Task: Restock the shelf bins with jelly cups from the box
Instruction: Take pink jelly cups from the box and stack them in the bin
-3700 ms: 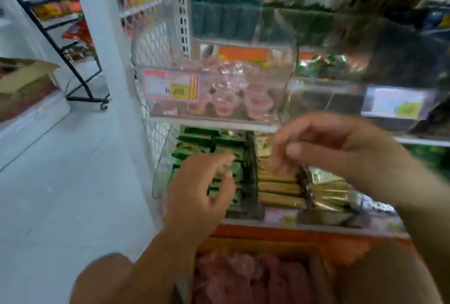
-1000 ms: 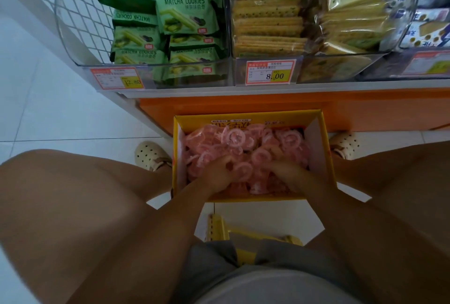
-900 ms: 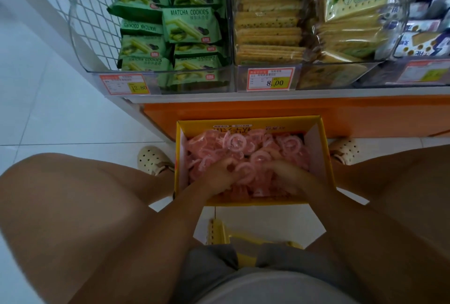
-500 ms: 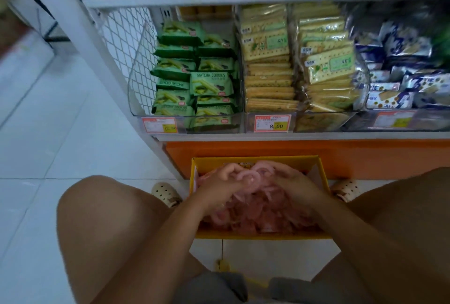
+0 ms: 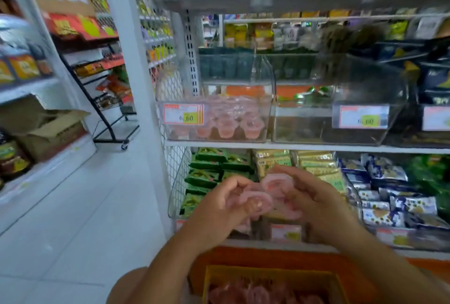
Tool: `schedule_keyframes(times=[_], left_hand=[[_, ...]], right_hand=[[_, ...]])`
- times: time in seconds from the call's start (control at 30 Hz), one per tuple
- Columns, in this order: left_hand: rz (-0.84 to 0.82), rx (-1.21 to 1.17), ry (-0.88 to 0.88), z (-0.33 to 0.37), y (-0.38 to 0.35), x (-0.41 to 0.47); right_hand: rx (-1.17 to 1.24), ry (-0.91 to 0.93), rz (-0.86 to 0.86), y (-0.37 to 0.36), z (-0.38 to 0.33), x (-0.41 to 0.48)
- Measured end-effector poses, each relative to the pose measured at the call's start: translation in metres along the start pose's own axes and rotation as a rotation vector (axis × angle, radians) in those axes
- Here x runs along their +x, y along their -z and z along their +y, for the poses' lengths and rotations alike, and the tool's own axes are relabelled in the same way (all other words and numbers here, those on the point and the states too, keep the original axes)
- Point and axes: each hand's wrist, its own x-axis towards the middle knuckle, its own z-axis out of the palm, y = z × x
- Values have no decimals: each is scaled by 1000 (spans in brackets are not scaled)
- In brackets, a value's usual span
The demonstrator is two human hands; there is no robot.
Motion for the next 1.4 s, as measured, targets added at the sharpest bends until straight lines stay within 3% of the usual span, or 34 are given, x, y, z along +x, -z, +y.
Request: schedule_keyframes(times=[0.13, 0.3, 0.43, 0.6, 0.73, 0.93, 1.17, 1.3, 1.4], left_hand=[[76, 1, -139, 45, 34, 6], [382, 80, -194, 58, 87, 25], [571, 105, -170, 54, 125, 43], [653, 188, -183, 47, 156, 67], [715, 94, -202, 40, 162, 76], [742, -117, -246, 30, 166, 90], [648, -170, -230, 35, 166, 80], [629, -186, -254, 38, 163, 73], [616, -174, -253, 36, 162, 69]], right_hand=[[-174, 270, 142, 11, -64, 31], [-451, 495, 139, 17, -137, 112], [-885, 350, -88, 10, -154, 219], [-1100, 227, -272, -28, -137, 333], [-1113, 74, -328, -66, -126, 393], [-815, -146, -434, -103, -98, 426], [-1069, 169, -254, -102, -79, 423], [-1232, 175, -445, -106, -73, 417], [-1327, 182, -492, -111, -74, 413]])
